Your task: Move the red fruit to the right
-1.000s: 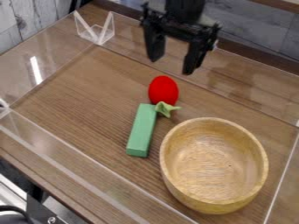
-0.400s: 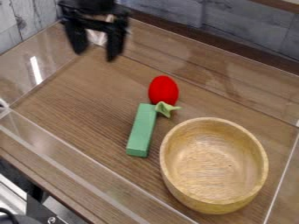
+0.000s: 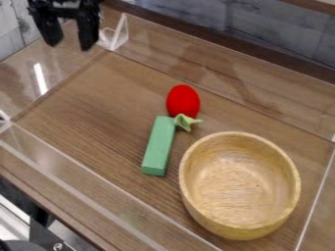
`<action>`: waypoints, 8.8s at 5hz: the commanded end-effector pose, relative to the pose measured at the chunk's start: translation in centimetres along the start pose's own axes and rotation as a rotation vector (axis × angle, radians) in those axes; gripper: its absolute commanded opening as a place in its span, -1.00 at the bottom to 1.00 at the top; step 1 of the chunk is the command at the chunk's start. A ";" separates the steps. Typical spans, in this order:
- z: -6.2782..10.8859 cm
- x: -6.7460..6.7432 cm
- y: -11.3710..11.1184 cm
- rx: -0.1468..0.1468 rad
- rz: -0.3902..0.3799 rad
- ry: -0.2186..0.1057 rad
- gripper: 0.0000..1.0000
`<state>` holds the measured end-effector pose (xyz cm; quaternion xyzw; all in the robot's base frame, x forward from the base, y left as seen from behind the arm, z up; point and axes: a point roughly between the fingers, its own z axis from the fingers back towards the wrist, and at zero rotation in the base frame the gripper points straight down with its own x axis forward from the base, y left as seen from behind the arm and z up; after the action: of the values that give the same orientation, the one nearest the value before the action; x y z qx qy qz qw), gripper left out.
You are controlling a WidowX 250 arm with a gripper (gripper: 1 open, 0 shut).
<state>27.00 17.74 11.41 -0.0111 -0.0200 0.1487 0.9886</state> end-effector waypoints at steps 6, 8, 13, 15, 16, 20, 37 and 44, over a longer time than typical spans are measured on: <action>-0.8 5.1 1.3 0.024 0.024 -0.091 1.00; -0.7 6.9 2.0 0.022 0.039 -0.089 1.00; 0.3 3.6 1.1 0.013 0.093 -0.088 1.00; 0.4 3.4 1.0 0.014 0.038 -0.075 1.00; 0.5 3.3 1.2 0.015 -0.025 -0.061 1.00; -0.8 4.1 0.7 -0.006 -0.145 -0.016 1.00; -3.1 3.7 -3.4 -0.025 -0.016 -0.011 1.00; -4.1 1.9 -16.8 -0.009 -0.058 -0.144 1.00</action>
<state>33.36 2.01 6.42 -0.0050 -0.0673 0.1169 0.9908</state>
